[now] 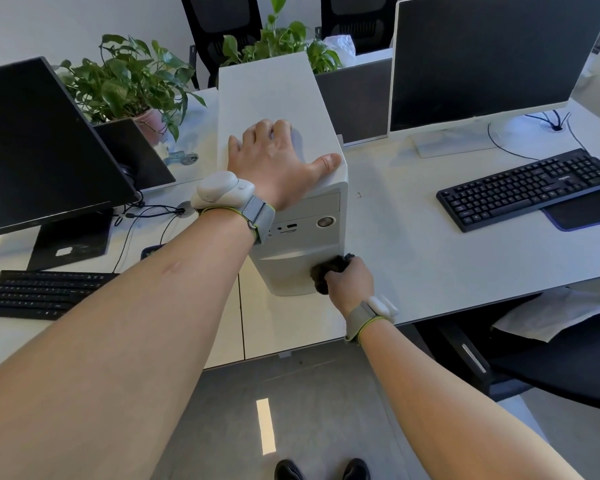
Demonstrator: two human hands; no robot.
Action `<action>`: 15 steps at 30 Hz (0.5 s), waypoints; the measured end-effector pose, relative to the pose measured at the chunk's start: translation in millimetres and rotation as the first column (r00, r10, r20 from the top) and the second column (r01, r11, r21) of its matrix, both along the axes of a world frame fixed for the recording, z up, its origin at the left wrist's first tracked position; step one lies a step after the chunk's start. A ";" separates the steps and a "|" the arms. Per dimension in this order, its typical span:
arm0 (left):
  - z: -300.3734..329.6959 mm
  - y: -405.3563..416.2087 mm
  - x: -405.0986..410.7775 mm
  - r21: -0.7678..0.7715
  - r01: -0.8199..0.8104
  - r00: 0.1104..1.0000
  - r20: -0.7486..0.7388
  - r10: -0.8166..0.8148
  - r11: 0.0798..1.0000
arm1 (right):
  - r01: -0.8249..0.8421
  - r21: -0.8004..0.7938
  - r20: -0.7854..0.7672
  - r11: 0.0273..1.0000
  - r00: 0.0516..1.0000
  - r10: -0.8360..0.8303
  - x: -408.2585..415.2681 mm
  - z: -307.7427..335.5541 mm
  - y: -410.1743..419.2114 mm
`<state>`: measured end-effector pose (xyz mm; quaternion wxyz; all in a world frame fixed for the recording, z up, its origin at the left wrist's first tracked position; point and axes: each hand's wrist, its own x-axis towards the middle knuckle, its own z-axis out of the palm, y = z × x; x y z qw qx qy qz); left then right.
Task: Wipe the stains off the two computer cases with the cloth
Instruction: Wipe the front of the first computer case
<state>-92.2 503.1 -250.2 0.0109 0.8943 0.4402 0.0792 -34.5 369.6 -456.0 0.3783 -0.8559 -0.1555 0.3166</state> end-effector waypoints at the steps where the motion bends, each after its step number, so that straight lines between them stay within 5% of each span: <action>1: 0.3 -0.2 0.0 -0.003 0.000 1.000 -0.001 0.000 1.000 | -0.014 0.059 0.024 0.998 1.000 0.013 -2.9 3.8 -3.1; 4: 0.0 -0.3 -0.2 -0.007 0.000 1.000 0.007 0.001 1.000 | -0.001 0.264 -0.012 0.964 1.000 0.004 -10.3 9.0 -17.8; 9: 0.1 -1.5 -0.1 -0.010 -0.004 1.000 0.006 0.004 1.000 | 0.245 0.107 -0.369 0.964 0.910 -0.190 1.6 -37.2 -12.3; 15: 0.6 -2.5 -0.6 -0.017 -0.002 1.000 0.004 0.002 1.000 | 0.350 0.121 -0.570 0.929 0.790 -0.223 13.1 -19.7 5.5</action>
